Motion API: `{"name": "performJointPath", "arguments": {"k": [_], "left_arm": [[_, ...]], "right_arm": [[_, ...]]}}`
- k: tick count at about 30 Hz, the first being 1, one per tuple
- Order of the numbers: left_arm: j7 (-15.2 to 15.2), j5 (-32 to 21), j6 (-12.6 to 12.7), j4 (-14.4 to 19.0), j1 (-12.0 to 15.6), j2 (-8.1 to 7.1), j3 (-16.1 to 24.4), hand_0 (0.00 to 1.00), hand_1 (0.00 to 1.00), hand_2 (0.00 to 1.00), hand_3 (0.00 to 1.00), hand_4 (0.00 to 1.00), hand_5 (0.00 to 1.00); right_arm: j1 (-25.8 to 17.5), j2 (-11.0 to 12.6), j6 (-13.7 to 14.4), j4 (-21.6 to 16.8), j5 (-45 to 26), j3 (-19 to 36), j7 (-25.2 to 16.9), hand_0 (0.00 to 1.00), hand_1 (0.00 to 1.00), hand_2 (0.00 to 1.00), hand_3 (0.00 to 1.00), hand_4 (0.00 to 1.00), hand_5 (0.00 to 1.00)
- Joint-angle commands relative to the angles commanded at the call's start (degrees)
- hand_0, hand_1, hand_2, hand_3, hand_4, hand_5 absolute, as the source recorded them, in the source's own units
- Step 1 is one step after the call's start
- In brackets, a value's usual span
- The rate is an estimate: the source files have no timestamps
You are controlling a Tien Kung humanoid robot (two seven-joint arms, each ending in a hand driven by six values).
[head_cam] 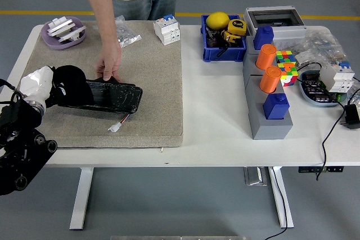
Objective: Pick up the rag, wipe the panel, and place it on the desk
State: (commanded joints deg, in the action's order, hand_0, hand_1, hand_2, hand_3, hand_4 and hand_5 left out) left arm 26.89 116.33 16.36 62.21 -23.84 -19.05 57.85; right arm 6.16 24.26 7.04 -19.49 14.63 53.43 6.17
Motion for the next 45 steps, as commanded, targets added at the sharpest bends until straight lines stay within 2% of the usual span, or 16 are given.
{"name": "performJointPath", "arguments": {"k": [11, 33, 39, 45], "left_arm": [[0.1, 1.5, 1.4, 4.6, 0.4, 1.07, -5.1, 0.348, 0.647, 0.753, 0.531, 0.105, 0.002], [1.8, 1.3, 0.8, 10.9, -0.5, 3.41, -12.7, 0.348, 0.637, 0.741, 0.529, 0.104, 0.002], [1.9, 1.0, 0.8, 10.6, -0.9, 3.89, -13.3, 0.349, 0.636, 0.737, 0.529, 0.105, 0.002], [1.8, 0.9, 0.9, 9.5, -0.6, 3.61, -12.5, 0.349, 0.636, 0.738, 0.529, 0.106, 0.002]], "right_arm": [[0.1, 0.0, -0.1, 0.0, 0.1, 0.1, -0.1, 0.737, 0.619, 0.602, 0.554, 0.896, 0.42], [0.2, 0.1, -0.3, -0.1, 0.0, -0.3, 0.0, 0.737, 0.619, 0.601, 0.555, 0.896, 0.42], [0.3, 0.1, -0.3, -0.1, -0.1, -0.4, 0.1, 0.738, 0.619, 0.601, 0.554, 0.896, 0.42], [0.1, 0.1, -0.3, -0.1, -0.1, -0.3, 0.1, 0.738, 0.619, 0.602, 0.554, 0.897, 0.421]]}}
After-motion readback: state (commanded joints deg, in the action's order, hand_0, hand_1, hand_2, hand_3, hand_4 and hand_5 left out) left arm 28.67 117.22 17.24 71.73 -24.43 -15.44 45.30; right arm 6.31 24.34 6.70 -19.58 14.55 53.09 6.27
